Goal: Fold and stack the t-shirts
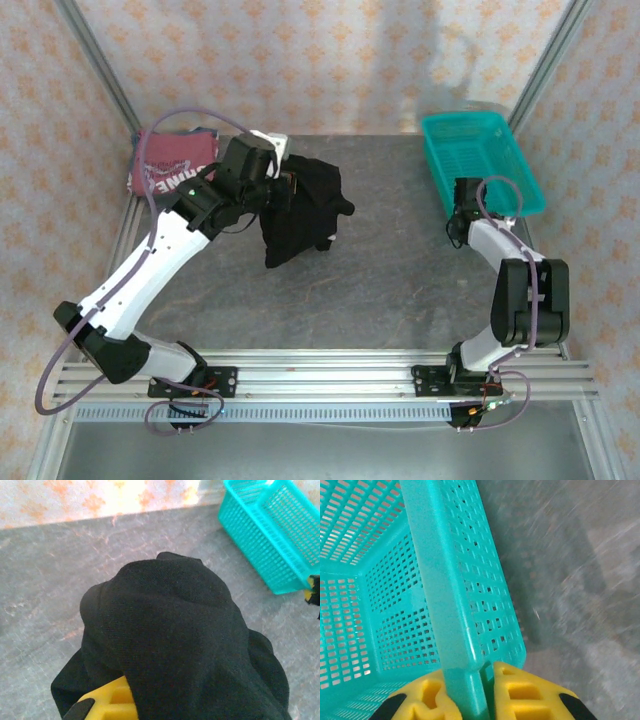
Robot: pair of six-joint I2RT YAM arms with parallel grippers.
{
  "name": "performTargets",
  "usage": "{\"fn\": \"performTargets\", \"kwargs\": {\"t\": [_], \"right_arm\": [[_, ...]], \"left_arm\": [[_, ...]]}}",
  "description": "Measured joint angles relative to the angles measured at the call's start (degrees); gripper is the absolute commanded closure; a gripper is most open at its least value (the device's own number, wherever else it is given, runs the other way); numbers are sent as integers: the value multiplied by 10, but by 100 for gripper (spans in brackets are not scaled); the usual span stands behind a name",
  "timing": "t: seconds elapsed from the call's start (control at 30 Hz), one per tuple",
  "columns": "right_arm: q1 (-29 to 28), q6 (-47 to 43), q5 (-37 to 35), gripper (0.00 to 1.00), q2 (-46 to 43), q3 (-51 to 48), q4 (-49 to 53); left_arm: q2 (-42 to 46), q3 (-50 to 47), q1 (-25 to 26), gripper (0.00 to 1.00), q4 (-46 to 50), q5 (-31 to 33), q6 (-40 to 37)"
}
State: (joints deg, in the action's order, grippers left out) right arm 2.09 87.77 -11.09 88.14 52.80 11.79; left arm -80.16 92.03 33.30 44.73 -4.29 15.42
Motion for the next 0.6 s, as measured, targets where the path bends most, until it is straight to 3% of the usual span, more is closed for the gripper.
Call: {"fn": "performTargets", "kwargs": {"t": [0.07,0.13,0.2,0.23,0.3,0.37,0.47,0.6], "right_arm": [[8,12,-12,100,1,-2,8],[11,12,-14,89,2,-2,6],[11,2,-12,64,6,0,3],[11,-10,-3,53,9,2,1],[11,-42,23,31,18,12,-3],[11,-85,53,23,23,24,-2],[11,-157,104,15,23,45,3],[6,-266,173,13,1,59,26]], "left_arm": [[0,-17,0,100,-10,-17,6],[-2,-34,0,100,-24,-33,13],[-13,-43,0,61,-32,-49,18],[-21,-43,0,48,-35,-56,23],[-48,-44,0,31,-51,-71,30],[-71,-46,0,21,-63,-76,43],[-82,-56,-10,17,-69,-82,63],[-57,-75,-63,17,-69,-88,91]]}}
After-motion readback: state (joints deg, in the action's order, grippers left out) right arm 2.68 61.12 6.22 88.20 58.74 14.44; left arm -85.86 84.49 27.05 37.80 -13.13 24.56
